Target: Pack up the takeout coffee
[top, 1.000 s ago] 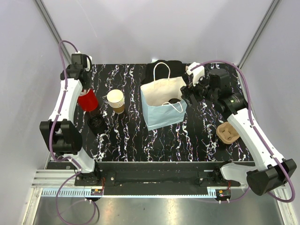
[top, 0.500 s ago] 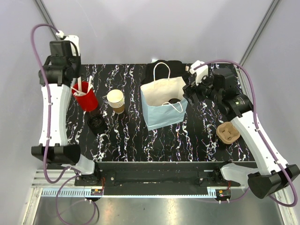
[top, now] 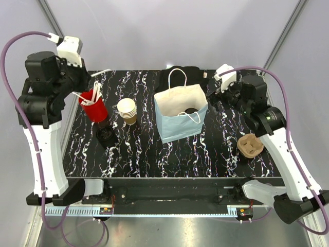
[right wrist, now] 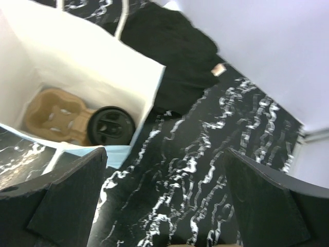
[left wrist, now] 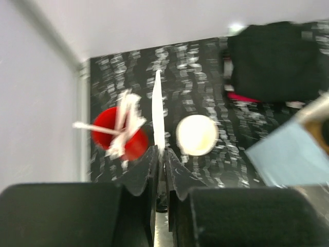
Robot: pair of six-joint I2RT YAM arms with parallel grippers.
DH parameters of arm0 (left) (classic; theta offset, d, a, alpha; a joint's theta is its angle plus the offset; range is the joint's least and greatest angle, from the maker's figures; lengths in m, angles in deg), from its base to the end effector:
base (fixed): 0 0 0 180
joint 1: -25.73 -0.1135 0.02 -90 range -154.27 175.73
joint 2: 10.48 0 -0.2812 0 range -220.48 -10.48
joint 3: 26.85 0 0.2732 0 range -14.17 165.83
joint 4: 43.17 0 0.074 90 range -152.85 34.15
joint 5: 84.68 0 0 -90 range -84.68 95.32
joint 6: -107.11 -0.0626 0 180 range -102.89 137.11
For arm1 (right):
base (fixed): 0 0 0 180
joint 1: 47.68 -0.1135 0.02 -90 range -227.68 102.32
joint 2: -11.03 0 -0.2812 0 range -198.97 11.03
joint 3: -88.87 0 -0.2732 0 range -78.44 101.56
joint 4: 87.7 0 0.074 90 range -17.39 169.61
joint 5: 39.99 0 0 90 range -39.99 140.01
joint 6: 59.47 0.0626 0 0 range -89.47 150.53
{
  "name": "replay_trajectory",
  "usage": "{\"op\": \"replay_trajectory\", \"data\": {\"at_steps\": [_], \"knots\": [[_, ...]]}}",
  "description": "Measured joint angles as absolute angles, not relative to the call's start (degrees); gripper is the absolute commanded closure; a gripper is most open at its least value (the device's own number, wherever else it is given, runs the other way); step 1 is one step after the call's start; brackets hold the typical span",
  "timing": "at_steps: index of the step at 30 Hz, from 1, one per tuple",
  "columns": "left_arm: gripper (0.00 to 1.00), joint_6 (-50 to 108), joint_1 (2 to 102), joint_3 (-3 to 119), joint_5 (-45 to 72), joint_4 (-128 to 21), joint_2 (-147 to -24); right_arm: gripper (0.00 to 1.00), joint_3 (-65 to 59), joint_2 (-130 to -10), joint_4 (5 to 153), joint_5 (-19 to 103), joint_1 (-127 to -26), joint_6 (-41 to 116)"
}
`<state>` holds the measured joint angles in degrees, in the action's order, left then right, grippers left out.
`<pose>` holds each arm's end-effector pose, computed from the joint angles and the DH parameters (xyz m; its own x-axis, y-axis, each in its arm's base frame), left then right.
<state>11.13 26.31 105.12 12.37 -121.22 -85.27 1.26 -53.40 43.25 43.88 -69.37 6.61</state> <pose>0.2214 -0.0099 0.5659 -0.3413 0.1069 -0.9339 0.1612 0.9855 0.0539 0.2457 0.1049 0.4462 -0.1191 -0.4812 -0.8685 -0.5561 0.7570 -0.3432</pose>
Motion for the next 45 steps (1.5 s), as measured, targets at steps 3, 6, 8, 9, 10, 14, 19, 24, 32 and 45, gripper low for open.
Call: {"op": "replay_trajectory", "data": {"at_steps": [3,6,8,9,10,14,19,24,32,45], "knots": [[0.89,11.24,29.11,105.12,18.16,-121.37,-84.52,0.00,1.26,-51.47,43.41,46.05,-68.30,6.24],[0.89,11.52,33.76,105.12,21.42,-121.33,-84.78,0.00,1.26,-49.70,44.13,47.38,-65.52,6.20],[0.90,11.46,37.52,105.12,22.60,-121.33,-85.18,0.00,1.02,-48.87,44.91,47.66,-63.56,6.22],[0.90,11.20,39.56,105.12,23.08,-121.33,-85.42,0.00,0.67,-48.48,45.44,47.66,-62.29,6.24],[0.90,10.93,41.68,105.12,23.38,-121.33,-85.70,0.00,0.19,-48.11,45.81,47.66,-61.26,6.26],[0.90,9.14,48.67,104.94,24.76,-121.31,-86.62,0.00,-2.96,-47.65,47.27,47.27,-57.06,6.50],[0.90,7.24,53.63,104.00,26.75,-121.04,-86.45,0.00,-6.06,-48.15,47.36,45.83,-50.75,7.46],[0.91,6.39,56.23,102.89,28.39,-120.32,-85.68,0.00,-6.48,-48.28,47.80,44.91,-48.91,8.51],[0.92,4.81,61.72,97.91,23.12,-118.77,-85.18,0.00,-6.48,-48.85,48.50,42.77,-48.82,9.93],[0.88,2.10,68.84,97.56,3.65,-118.73,-94.42,0.00,-6.48,-50.90,48.17,40.25,-48.78,9.54]]}}
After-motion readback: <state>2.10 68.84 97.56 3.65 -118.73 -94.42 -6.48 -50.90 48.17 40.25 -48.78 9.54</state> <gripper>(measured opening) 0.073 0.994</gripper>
